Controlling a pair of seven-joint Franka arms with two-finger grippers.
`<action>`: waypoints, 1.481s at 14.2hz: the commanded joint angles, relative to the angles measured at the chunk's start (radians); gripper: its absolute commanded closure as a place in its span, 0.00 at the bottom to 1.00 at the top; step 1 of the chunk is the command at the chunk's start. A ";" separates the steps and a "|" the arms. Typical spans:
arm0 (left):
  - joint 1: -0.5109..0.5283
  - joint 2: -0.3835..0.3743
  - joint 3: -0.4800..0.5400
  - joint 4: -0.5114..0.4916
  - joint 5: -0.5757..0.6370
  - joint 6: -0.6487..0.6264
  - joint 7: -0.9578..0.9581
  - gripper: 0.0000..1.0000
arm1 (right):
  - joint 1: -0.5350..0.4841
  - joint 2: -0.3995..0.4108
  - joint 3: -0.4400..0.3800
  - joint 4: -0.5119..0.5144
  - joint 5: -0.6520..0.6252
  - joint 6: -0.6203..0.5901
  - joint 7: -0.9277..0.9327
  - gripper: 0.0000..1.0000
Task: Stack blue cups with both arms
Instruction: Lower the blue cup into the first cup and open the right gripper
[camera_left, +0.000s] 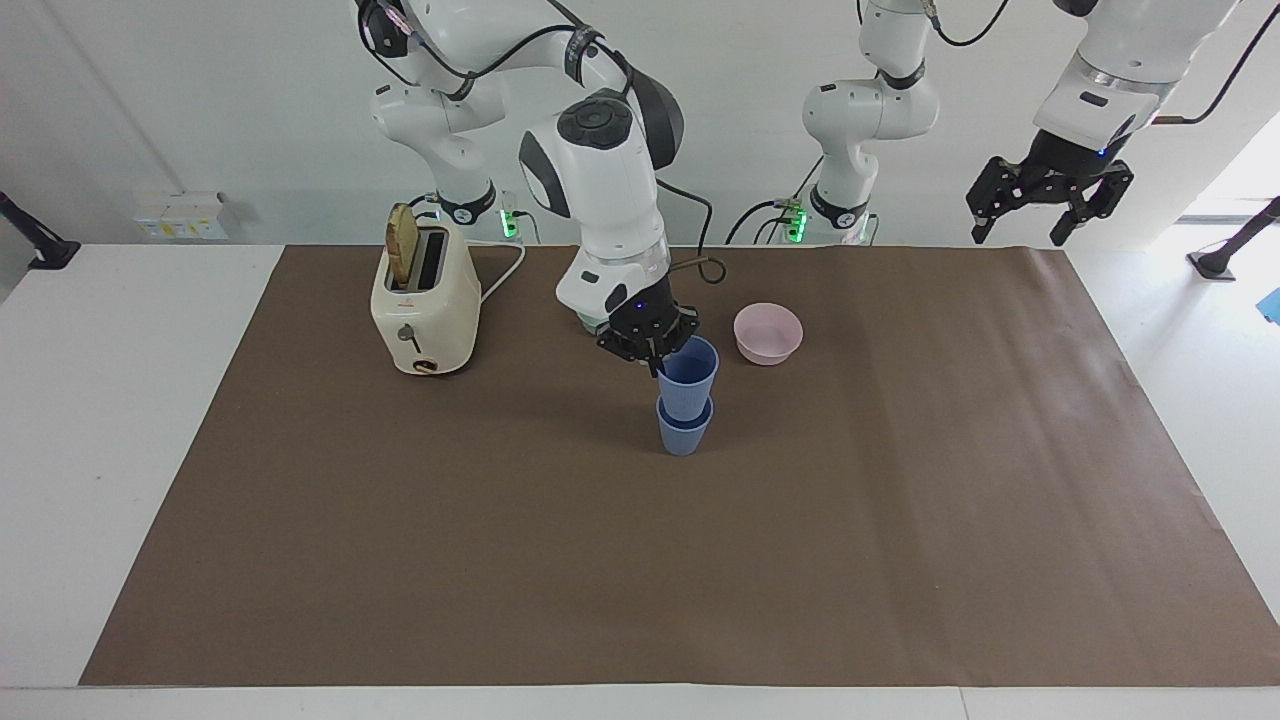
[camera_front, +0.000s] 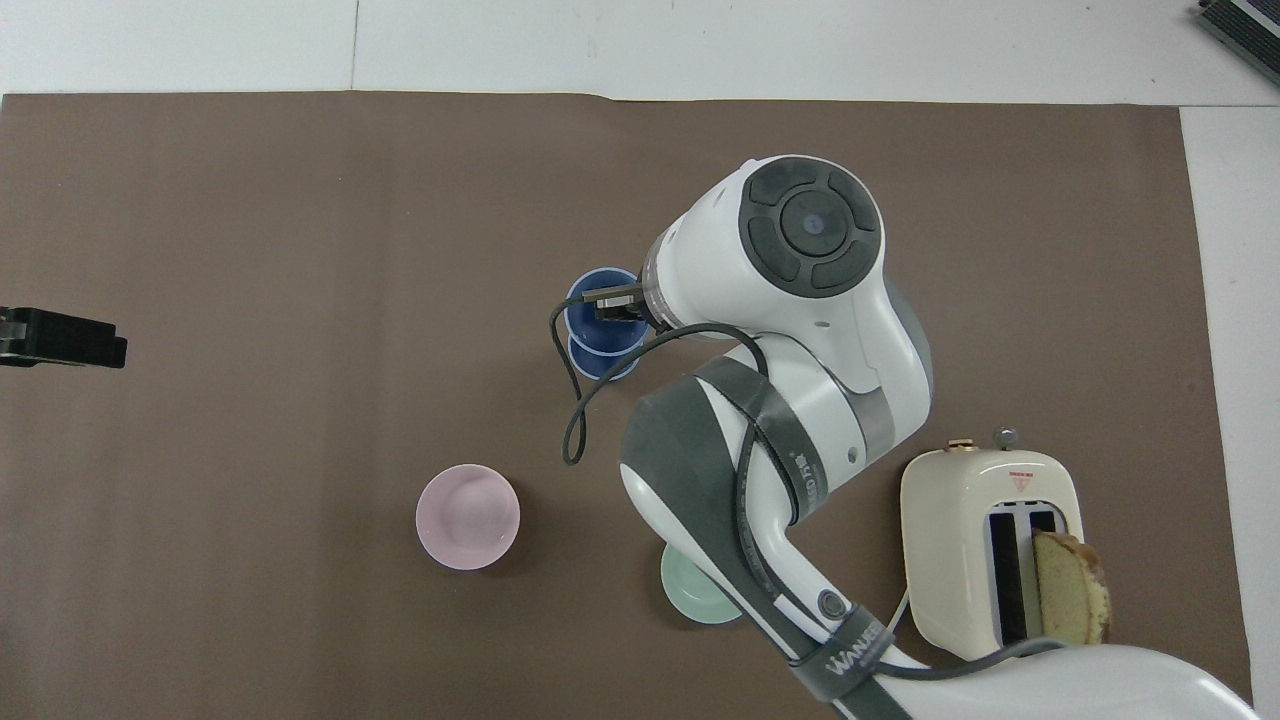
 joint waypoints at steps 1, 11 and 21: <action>0.008 -0.014 -0.002 -0.012 -0.006 -0.012 0.007 0.00 | -0.005 -0.004 0.002 -0.018 0.017 0.006 0.002 1.00; 0.009 -0.014 -0.002 -0.012 -0.006 -0.010 0.007 0.00 | 0.003 0.020 0.002 -0.058 0.015 0.038 -0.007 1.00; 0.009 -0.014 -0.002 -0.012 -0.006 -0.010 0.007 0.00 | 0.004 0.063 0.002 -0.095 0.003 0.123 -0.008 1.00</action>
